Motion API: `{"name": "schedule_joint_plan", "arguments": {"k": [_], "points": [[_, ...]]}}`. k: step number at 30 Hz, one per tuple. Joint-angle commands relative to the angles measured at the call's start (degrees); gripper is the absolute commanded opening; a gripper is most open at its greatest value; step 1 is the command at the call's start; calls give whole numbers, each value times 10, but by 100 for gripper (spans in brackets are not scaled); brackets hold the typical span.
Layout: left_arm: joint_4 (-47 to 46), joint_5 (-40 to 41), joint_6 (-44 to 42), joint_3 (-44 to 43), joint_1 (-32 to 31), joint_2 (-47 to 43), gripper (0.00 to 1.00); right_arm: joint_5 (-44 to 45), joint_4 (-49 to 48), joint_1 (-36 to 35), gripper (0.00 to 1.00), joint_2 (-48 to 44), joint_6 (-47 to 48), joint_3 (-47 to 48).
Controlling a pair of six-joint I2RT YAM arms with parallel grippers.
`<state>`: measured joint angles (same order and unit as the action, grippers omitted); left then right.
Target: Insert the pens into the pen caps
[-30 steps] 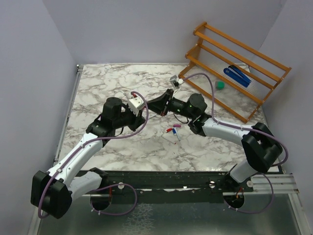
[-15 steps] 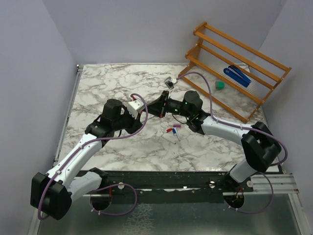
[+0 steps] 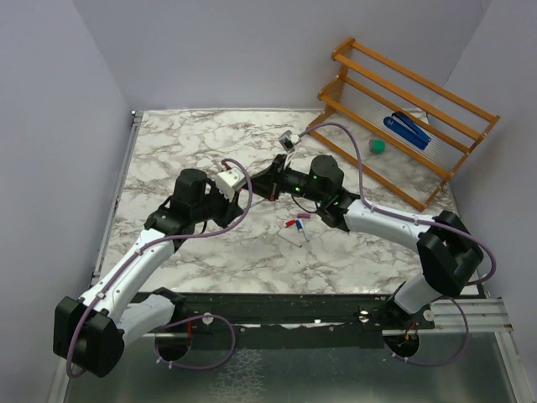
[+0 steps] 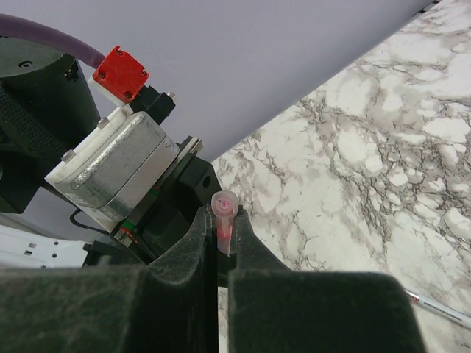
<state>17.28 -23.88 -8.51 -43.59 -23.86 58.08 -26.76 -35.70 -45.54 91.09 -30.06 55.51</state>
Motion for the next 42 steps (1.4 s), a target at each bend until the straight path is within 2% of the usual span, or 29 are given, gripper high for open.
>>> {"name": "schedule_joint_plan", "arguments": {"k": [1,24,30,33,34,38,42], "points": [[-406,23,14,-96,16,-36,0,-154,308,-79,0,74,8,-68],[-414,21,23,-91,26,-43,0,-147,348,-104,0,124,25,-39],[-392,30,23,-79,29,-50,0,-35,433,-96,0,108,71,11],[-362,30,24,-79,31,-47,0,6,441,-83,1,94,87,39],[-351,24,26,-79,31,-42,0,18,441,-80,5,88,94,48],[-296,4,31,-77,31,-13,0,70,435,-71,33,69,120,96],[-257,-5,33,-61,31,10,0,113,419,-52,46,51,126,132]]}}
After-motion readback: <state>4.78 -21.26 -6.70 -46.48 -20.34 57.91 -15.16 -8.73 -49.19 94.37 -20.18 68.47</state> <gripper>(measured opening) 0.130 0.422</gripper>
